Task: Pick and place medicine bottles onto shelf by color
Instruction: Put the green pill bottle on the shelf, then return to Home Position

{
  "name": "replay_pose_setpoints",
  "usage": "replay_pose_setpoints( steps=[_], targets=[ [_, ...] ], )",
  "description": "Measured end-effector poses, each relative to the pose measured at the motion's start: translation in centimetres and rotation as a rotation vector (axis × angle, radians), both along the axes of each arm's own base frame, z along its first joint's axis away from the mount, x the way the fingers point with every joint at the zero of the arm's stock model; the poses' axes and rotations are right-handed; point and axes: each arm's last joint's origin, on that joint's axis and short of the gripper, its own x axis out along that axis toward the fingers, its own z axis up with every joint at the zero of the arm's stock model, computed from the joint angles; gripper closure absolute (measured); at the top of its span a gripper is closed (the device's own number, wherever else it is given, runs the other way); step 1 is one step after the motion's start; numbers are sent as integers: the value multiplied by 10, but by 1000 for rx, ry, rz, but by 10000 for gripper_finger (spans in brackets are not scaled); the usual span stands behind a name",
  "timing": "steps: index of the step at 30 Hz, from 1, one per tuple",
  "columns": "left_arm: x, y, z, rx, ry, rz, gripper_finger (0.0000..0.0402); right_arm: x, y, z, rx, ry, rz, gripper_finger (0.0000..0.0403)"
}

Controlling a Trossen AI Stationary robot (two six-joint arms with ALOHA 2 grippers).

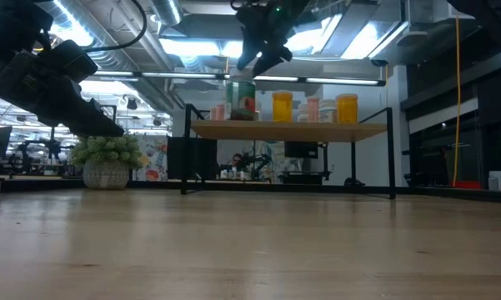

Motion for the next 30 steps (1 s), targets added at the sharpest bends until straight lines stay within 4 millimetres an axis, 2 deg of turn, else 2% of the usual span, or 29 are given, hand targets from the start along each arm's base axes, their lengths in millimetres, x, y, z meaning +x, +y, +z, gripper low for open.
replay_pose_setpoints(
  steps=[4,8,13,16,20,24,30],
  targets=[
    [0,0,0,0,0,-1,239,3,-2,10,-42,-70,15,117],
    [0,0,0,0,0,0,239,0,-1,42,-81,-180,14,117],
    [0,0,0,0,0,0,239,-21,15,87,-106,-290,29,116],
    [0,0,0,0,0,0,239,-38,30,95,-83,-274,71,116],
    [0,0,0,0,0,0,239,-55,44,89,-44,-126,97,116],
    [0,0,0,0,0,0,239,-57,53,72,-34,-1,148,116],
    [0,0,0,0,0,-1,239,-44,69,21,2,181,210,116]
  ],
)
